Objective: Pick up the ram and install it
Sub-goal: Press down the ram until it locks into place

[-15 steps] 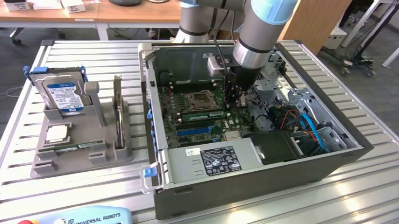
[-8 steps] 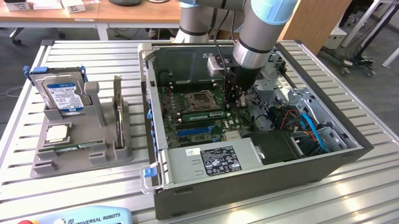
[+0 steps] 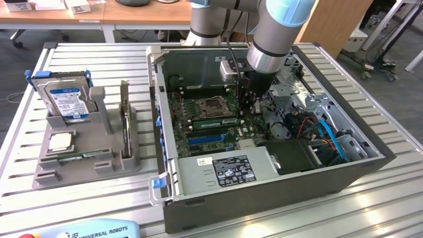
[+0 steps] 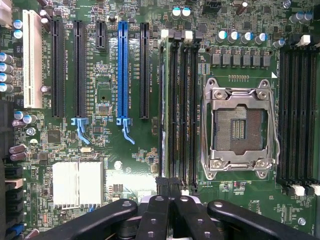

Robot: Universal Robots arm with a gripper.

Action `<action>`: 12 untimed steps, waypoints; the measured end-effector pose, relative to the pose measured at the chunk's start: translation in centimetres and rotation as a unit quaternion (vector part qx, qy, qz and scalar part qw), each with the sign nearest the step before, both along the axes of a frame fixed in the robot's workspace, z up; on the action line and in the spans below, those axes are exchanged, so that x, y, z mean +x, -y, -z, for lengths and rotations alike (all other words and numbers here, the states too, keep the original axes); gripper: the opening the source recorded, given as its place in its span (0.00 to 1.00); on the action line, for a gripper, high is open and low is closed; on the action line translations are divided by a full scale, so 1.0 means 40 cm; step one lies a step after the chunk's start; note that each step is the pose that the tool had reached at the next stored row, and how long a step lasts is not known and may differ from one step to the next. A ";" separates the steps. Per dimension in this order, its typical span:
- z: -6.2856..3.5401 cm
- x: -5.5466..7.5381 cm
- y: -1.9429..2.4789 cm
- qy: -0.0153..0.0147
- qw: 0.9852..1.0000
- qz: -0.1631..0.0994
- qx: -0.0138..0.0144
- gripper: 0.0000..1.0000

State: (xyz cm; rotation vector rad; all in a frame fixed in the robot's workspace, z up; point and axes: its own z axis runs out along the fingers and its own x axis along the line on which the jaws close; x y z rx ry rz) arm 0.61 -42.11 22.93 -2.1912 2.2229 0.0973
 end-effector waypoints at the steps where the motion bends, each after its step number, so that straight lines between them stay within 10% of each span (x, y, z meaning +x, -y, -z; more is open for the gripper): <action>1: 0.000 0.000 0.000 0.000 1.000 0.000 0.000 0.10; 12: 0.002 0.000 0.000 0.000 1.000 0.000 0.000 0.10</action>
